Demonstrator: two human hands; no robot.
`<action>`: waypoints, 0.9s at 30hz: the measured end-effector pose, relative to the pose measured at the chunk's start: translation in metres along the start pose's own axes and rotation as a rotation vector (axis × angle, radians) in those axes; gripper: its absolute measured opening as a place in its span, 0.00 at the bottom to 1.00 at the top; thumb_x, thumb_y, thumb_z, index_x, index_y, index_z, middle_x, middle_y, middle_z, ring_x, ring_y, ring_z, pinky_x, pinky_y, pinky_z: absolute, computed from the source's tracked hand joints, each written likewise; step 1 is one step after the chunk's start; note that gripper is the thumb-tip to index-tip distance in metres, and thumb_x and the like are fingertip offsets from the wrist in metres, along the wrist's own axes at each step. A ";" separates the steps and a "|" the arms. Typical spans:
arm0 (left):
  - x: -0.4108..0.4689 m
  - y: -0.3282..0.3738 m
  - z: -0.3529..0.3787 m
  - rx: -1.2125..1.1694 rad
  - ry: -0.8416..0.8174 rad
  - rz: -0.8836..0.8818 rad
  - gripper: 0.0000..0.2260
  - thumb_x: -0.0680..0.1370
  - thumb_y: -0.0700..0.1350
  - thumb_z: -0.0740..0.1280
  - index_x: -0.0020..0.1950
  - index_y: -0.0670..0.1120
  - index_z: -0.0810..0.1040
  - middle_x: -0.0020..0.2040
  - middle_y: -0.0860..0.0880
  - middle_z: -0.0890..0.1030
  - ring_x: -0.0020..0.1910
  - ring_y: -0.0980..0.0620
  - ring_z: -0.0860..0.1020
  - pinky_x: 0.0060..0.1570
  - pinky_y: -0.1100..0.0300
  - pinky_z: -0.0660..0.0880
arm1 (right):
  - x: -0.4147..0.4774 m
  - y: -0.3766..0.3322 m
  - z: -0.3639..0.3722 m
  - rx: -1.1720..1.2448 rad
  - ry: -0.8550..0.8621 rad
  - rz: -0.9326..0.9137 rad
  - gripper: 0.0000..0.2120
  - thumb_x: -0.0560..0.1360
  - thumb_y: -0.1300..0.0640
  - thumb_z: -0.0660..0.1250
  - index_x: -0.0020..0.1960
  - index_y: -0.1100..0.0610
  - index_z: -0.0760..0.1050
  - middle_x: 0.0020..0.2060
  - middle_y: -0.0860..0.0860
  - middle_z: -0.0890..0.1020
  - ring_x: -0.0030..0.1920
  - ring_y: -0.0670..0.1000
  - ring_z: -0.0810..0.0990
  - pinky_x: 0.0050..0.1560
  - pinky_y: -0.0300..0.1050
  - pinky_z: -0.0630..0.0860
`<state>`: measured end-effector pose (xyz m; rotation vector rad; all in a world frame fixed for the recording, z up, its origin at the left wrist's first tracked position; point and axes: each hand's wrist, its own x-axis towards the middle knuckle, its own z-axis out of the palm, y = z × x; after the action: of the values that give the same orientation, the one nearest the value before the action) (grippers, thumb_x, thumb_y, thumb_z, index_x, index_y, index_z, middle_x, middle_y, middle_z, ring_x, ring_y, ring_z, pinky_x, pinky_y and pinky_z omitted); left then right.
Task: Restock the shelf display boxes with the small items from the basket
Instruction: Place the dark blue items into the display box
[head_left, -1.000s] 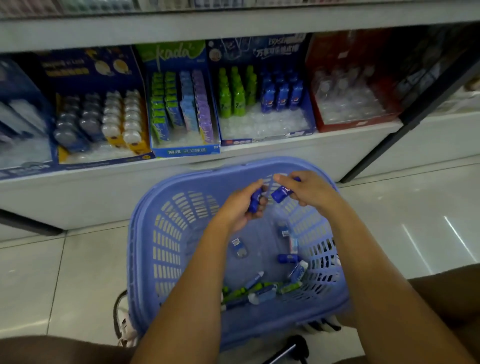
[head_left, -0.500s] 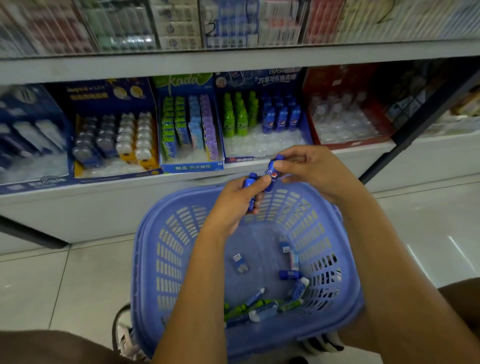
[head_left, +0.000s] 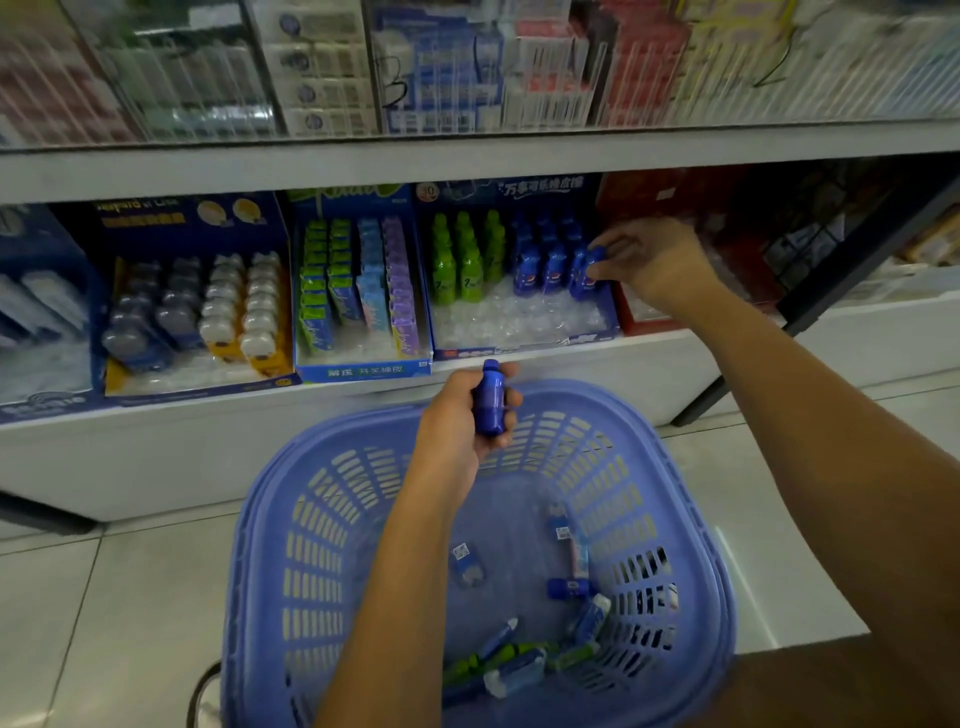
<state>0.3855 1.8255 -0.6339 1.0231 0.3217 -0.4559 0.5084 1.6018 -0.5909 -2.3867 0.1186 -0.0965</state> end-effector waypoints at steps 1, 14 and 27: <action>0.002 0.001 0.000 -0.023 -0.008 0.003 0.15 0.80 0.41 0.51 0.50 0.42 0.78 0.33 0.46 0.76 0.24 0.54 0.70 0.21 0.66 0.64 | 0.003 -0.002 -0.002 -0.041 -0.029 0.000 0.12 0.66 0.62 0.77 0.48 0.53 0.81 0.38 0.48 0.81 0.36 0.41 0.78 0.38 0.22 0.72; 0.004 -0.006 -0.008 0.063 -0.149 0.192 0.20 0.77 0.32 0.63 0.68 0.45 0.73 0.56 0.51 0.81 0.54 0.55 0.80 0.59 0.60 0.76 | 0.002 -0.010 -0.003 -0.234 -0.134 -0.006 0.13 0.65 0.59 0.78 0.47 0.55 0.79 0.42 0.52 0.82 0.37 0.45 0.77 0.41 0.34 0.72; -0.018 -0.005 0.008 0.536 0.229 0.656 0.17 0.71 0.37 0.74 0.48 0.57 0.75 0.48 0.57 0.81 0.45 0.62 0.79 0.47 0.69 0.76 | -0.096 -0.071 0.017 0.295 -0.531 -0.027 0.11 0.70 0.54 0.73 0.50 0.59 0.80 0.39 0.54 0.85 0.37 0.49 0.84 0.41 0.37 0.81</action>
<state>0.3675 1.8201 -0.6257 1.6289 0.0464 0.1894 0.4188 1.6759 -0.5576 -2.0425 -0.1686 0.4736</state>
